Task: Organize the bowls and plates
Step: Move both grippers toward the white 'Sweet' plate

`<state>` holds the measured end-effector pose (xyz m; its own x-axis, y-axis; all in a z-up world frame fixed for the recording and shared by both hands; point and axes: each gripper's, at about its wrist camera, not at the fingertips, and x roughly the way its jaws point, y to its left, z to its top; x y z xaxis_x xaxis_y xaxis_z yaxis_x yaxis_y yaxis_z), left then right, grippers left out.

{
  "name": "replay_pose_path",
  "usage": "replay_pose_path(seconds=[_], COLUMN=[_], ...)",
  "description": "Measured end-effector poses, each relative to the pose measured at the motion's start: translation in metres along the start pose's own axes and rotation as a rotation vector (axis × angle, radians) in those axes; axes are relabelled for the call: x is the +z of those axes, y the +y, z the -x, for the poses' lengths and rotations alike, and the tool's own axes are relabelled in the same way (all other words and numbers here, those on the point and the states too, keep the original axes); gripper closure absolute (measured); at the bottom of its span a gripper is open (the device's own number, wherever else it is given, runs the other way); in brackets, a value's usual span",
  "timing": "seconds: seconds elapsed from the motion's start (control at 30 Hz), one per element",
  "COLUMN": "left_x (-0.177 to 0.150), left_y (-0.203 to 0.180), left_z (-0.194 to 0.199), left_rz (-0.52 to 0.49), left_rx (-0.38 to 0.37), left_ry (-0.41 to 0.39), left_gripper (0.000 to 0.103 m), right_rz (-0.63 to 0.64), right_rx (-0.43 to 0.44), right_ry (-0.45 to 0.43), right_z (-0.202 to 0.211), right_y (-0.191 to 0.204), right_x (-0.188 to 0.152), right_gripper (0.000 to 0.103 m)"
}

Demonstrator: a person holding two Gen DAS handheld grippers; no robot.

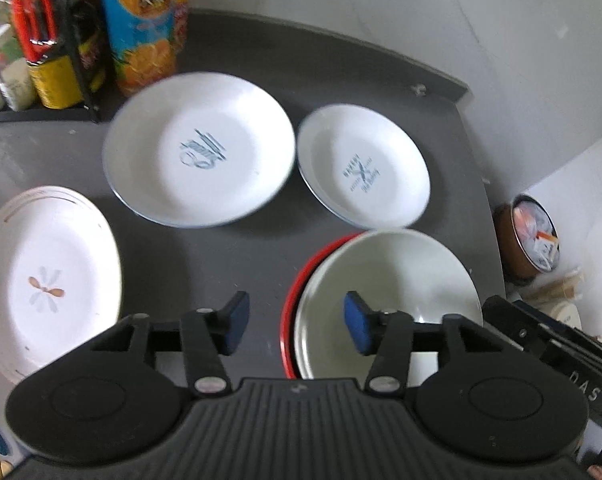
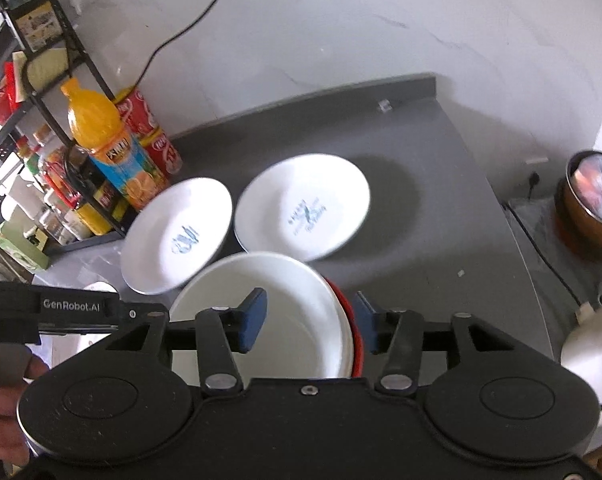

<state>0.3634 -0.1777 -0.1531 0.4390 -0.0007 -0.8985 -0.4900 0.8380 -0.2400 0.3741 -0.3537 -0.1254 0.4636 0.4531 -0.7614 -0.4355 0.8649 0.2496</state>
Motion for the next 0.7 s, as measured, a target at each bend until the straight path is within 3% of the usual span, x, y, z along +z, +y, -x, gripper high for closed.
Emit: replay_pose_path(seconds=[0.23, 0.5, 0.7], left_x=[0.009, 0.027, 0.046], left_y=[0.021, 0.063, 0.098], left_z=[0.012, 0.019, 0.015], left_rz=[0.057, 0.097, 0.048], left_rx=[0.017, 0.029, 0.035], left_ry=[-0.046, -0.077, -0.062], left_gripper=[0.043, 0.036, 0.035], right_rz=[0.012, -0.007, -0.019], right_rx=[0.025, 0.019, -0.029], right_ry=[-0.016, -0.021, -0.016], right_z=[-0.005, -0.017, -0.031], right_y=[0.017, 0.046, 0.081], right_x=[0.014, 0.029, 0.037], right_gripper=[0.029, 0.019, 0.017])
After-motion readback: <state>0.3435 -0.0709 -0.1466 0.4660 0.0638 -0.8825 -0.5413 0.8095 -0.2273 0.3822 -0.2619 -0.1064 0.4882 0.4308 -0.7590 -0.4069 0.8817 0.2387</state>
